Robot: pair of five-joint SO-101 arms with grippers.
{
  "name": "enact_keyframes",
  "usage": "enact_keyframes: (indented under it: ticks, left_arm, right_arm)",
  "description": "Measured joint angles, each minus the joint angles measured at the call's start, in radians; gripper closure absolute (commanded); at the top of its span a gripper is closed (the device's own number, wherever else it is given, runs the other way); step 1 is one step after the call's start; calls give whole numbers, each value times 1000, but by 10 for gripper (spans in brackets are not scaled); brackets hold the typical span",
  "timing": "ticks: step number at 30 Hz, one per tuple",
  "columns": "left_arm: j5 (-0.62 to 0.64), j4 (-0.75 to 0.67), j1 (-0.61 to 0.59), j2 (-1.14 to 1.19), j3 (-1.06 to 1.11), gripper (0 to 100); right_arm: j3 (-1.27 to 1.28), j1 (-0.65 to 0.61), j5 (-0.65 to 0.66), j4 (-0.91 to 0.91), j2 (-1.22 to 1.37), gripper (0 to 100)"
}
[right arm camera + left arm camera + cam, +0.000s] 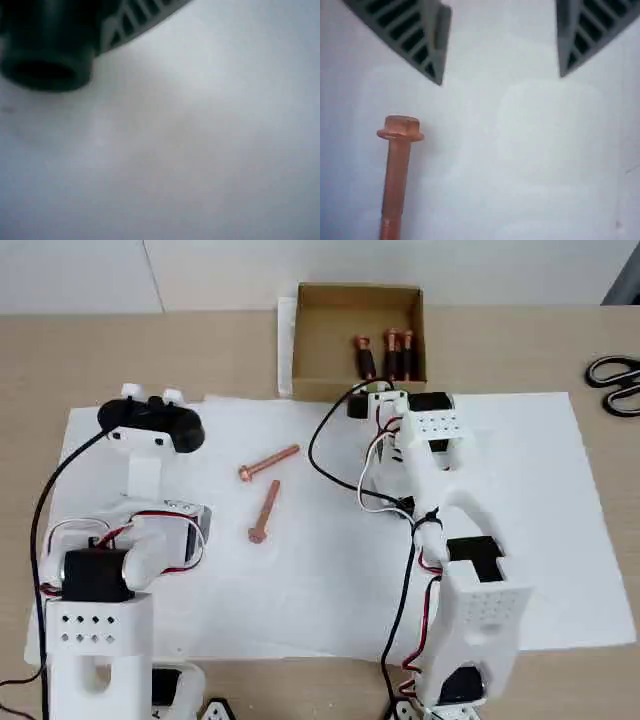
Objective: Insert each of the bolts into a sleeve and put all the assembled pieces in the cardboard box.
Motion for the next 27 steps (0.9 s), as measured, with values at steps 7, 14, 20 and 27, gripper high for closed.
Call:
enact_keyframes:
  ticks: [7,14,20,27]
  left_arm:
    - [0,0,0,0,0,857]
    - [0,0,0,0,0,858]
    - [0,0,0,0,0,858]
    - [0,0,0,0,0,857]
  right_arm:
    - [-3,-9,-3,0,21,829]
    - [-5,-9,-3,6,21,829]
    - [-6,-9,-3,6,26,926]
    - [-15,5,-2,5,26,996]
